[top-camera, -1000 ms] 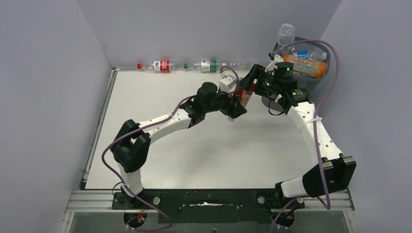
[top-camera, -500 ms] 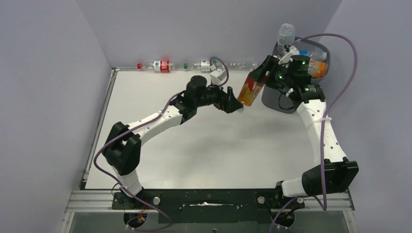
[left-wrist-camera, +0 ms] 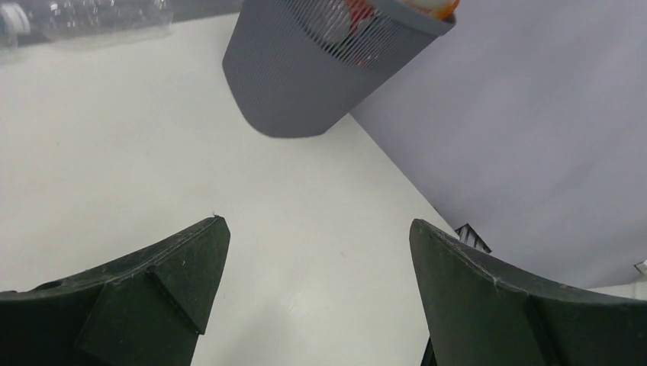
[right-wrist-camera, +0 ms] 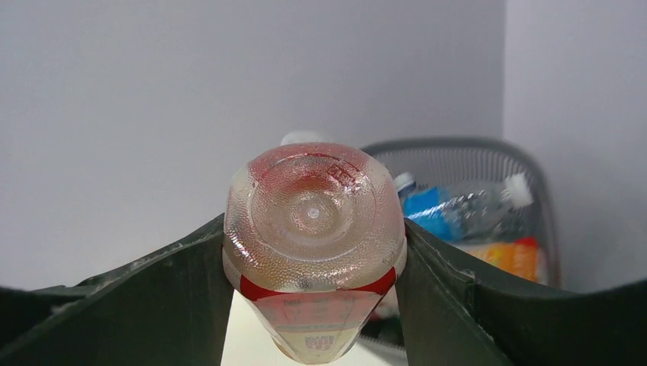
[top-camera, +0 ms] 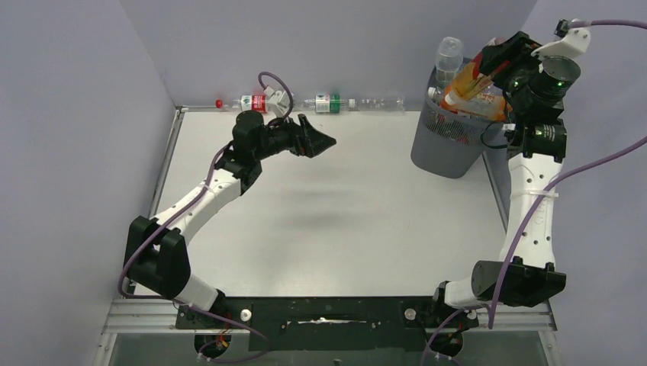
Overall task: Put the plastic bottles in the bin
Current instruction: Place the plastic bottle in the trash bin.
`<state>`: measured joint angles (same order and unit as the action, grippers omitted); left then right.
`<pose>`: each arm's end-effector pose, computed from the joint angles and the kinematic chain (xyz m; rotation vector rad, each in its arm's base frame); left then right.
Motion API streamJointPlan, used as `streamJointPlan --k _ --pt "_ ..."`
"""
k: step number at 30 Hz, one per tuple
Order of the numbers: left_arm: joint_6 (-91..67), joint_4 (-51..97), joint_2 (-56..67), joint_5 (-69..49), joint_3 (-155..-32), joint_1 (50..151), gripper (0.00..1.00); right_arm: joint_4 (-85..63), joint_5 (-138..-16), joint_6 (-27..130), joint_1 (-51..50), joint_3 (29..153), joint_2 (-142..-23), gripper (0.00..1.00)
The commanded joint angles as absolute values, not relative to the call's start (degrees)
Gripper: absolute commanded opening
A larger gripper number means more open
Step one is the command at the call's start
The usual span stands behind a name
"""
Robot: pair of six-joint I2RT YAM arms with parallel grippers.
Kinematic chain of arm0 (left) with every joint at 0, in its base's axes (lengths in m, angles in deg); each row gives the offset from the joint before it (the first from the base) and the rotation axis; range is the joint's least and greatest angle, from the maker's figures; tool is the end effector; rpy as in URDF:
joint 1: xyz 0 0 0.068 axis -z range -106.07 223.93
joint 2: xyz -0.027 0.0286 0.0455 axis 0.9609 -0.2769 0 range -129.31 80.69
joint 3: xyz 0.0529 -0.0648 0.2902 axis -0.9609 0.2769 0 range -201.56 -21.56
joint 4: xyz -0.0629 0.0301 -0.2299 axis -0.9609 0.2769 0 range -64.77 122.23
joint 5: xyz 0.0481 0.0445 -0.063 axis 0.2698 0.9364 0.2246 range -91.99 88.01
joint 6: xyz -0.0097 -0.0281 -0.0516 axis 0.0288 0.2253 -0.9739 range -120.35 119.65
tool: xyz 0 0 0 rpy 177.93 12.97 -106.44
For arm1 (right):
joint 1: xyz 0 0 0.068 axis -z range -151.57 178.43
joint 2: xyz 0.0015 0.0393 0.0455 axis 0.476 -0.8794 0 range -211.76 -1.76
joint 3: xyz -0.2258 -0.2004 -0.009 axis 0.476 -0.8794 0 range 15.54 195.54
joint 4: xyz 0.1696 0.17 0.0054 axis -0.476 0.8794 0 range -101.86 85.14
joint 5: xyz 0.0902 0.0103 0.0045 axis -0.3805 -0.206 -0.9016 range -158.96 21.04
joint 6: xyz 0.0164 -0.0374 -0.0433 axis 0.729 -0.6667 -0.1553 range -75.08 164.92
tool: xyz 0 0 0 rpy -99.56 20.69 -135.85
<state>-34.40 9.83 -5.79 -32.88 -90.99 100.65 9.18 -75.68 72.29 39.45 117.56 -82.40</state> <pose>0.2966 -0.1744 0.3960 0.3437 1.7099 -1.2294 0.2704 -0.0475 0.5413 0.4288 1.5139 0.3161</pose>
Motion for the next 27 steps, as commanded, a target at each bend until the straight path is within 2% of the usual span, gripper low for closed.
streamJointPlan --k 1,8,15,20,27 --pt "-36.2 6.7 -6.5 -36.5 -88.4 98.9 0.90 -6.2 -66.4 70.6 40.0 118.2 -84.3 0.51" --pt "-38.6 3.0 -10.0 -39.8 -87.4 98.1 0.90 -21.9 -52.8 71.1 40.1 112.5 -87.0 0.51" --pt "-39.5 2.0 -11.7 -41.6 -87.6 97.9 0.90 -40.9 -46.4 71.0 38.3 101.7 -90.1 0.53" --pt "-39.5 1.9 -11.5 -41.6 -87.5 97.9 0.90 -42.9 -42.8 66.3 35.4 103.2 -94.9 0.57" --pt "-40.2 1.6 -11.2 -41.8 -87.3 97.9 0.90 -33.0 -41.6 66.3 34.6 111.1 -101.4 0.61"
